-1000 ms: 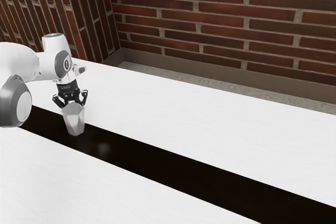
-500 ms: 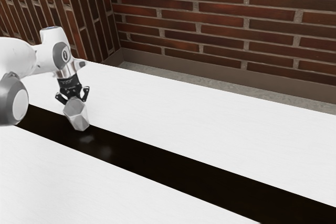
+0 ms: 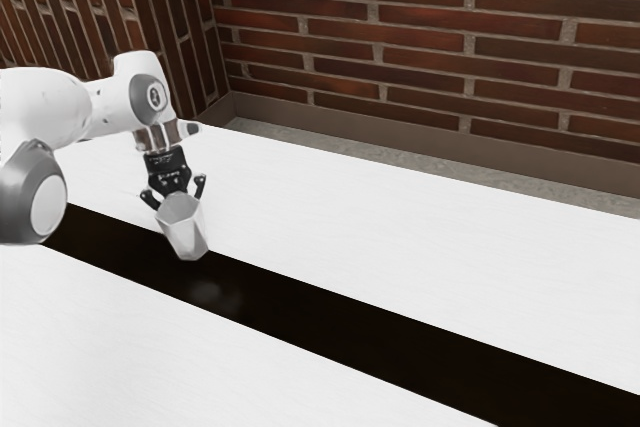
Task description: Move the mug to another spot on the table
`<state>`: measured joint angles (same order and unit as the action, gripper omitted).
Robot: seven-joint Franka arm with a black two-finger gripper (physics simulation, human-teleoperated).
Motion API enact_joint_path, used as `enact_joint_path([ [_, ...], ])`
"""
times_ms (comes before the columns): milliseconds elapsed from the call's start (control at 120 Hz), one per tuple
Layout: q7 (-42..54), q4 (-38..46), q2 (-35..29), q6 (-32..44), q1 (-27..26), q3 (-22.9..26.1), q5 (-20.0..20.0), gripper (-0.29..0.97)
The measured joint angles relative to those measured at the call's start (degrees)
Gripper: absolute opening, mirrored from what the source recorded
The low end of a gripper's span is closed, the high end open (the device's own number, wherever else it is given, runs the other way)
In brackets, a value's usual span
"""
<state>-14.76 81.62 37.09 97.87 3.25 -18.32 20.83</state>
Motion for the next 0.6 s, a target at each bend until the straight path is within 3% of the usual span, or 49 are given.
enact_joint_path([
  [292,-3.9,-2.0,2.4,-3.7,-5.9,0.0,2.4,-0.10],
  [600,-7.0,-3.8,6.6,-4.6,-7.6,0.0,3.5,-0.11],
])
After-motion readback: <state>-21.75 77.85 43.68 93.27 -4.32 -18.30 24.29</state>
